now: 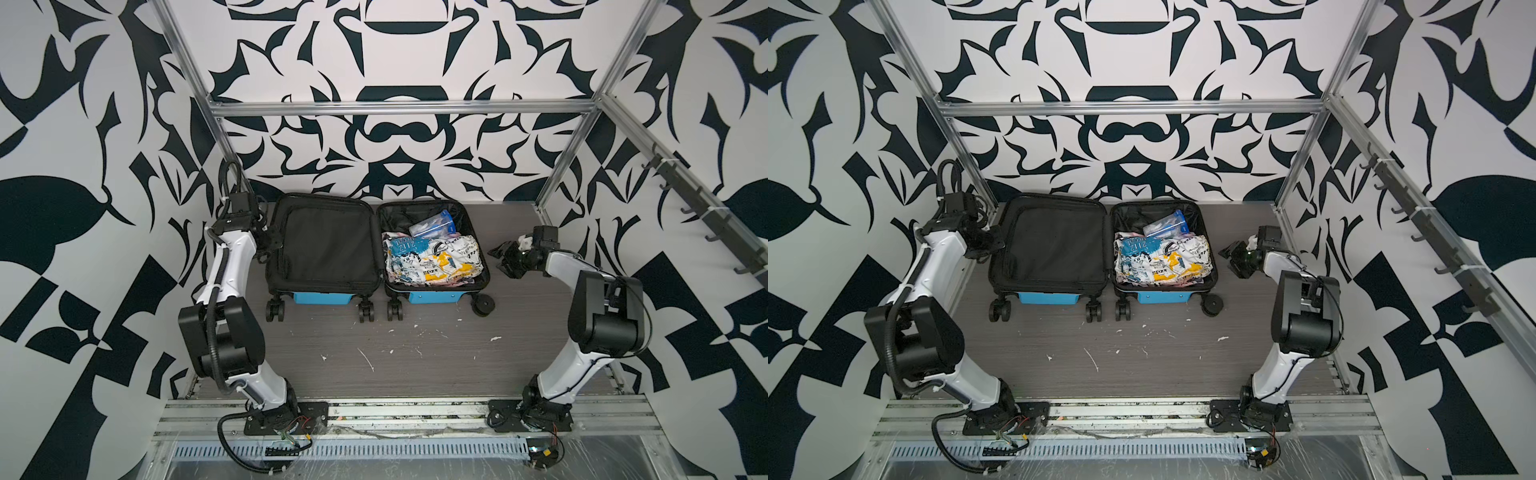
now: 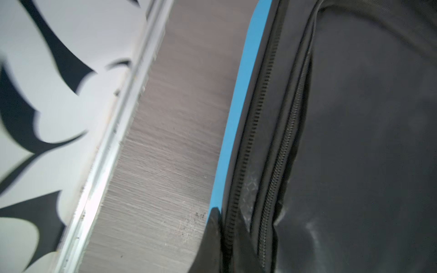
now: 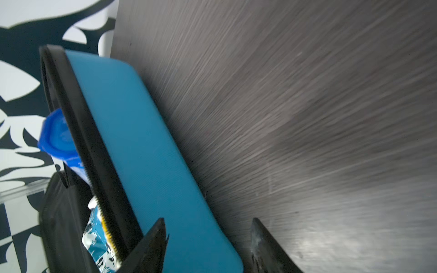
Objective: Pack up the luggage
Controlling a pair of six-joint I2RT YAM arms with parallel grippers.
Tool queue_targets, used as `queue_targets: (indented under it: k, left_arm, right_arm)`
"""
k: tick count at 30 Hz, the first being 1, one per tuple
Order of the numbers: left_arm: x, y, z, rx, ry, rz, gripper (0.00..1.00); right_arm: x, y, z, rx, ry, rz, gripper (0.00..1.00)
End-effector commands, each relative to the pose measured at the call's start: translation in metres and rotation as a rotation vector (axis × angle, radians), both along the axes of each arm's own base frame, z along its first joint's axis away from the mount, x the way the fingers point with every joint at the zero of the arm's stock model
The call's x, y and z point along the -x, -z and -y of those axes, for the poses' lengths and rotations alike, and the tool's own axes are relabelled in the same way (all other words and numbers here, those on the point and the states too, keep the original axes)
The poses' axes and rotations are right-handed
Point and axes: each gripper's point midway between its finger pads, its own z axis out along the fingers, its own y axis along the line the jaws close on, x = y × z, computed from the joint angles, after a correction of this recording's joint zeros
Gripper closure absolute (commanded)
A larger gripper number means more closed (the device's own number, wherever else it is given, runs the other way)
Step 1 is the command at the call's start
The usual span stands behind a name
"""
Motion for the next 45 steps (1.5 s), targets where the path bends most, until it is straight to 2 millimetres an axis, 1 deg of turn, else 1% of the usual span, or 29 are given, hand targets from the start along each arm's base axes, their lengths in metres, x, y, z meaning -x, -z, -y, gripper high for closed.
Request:
queue_targets:
  k: [1,3,9,13,15,19,23,28,32,36,37,41,43,45]
  left_arm:
    - [-0.010,-0.079,0.018,0.080,-0.033,0.234,1.00]
    - [-0.008,-0.099,0.026,0.083,-0.016,0.275,1.00]
    - [0.001,-0.147,0.054,0.088,0.034,0.369,1.00]
    - [0.006,-0.184,0.075,0.052,0.073,0.442,1.00]
    - [0.009,-0.204,0.090,0.023,0.104,0.477,1.00]
    - [0.014,-0.233,0.123,-0.017,0.165,0.532,1.00]
    - [0.018,-0.249,0.159,-0.038,0.224,0.574,1.00]
    - [0.026,-0.255,0.211,-0.076,0.307,0.599,1.00]
    - [0.034,-0.253,0.260,-0.086,0.377,0.622,1.00]
    - [0.040,-0.244,0.309,-0.134,0.442,0.621,1.00]
    - [0.042,-0.243,0.319,-0.144,0.451,0.623,1.00]
    - [0.050,-0.235,0.366,-0.184,0.502,0.642,1.00]
    - [0.052,-0.226,0.388,-0.190,0.526,0.637,1.00]
    - [0.056,-0.212,0.412,-0.180,0.555,0.623,1.00]
  right_arm:
    - [-0.003,-0.011,-0.011,-0.002,-0.023,0.051,0.41]
    - [-0.002,-0.007,-0.022,0.004,-0.054,0.042,0.42]
    - [0.002,0.001,-0.057,0.020,-0.128,0.026,0.43]
    - [0.004,0.006,-0.078,0.019,-0.148,0.022,0.44]
    - [0.006,0.008,-0.092,0.015,-0.157,0.025,0.44]
    - [0.009,0.011,-0.120,0.005,-0.190,0.026,0.45]
    - [0.015,0.014,-0.146,-0.011,-0.212,0.024,0.45]
    - [0.021,0.011,-0.172,-0.017,-0.247,0.037,0.46]
    - [0.026,0.009,-0.188,-0.017,-0.270,0.043,0.46]
    - [0.030,0.009,-0.199,-0.020,-0.285,0.047,0.46]
    - [0.031,0.008,-0.201,-0.022,-0.289,0.049,0.46]
    - [0.035,0.012,-0.209,-0.034,-0.296,0.044,0.46]
    - [0.036,0.014,-0.210,-0.043,-0.295,0.044,0.46]
    - [0.037,0.016,-0.210,-0.046,-0.295,0.045,0.46]
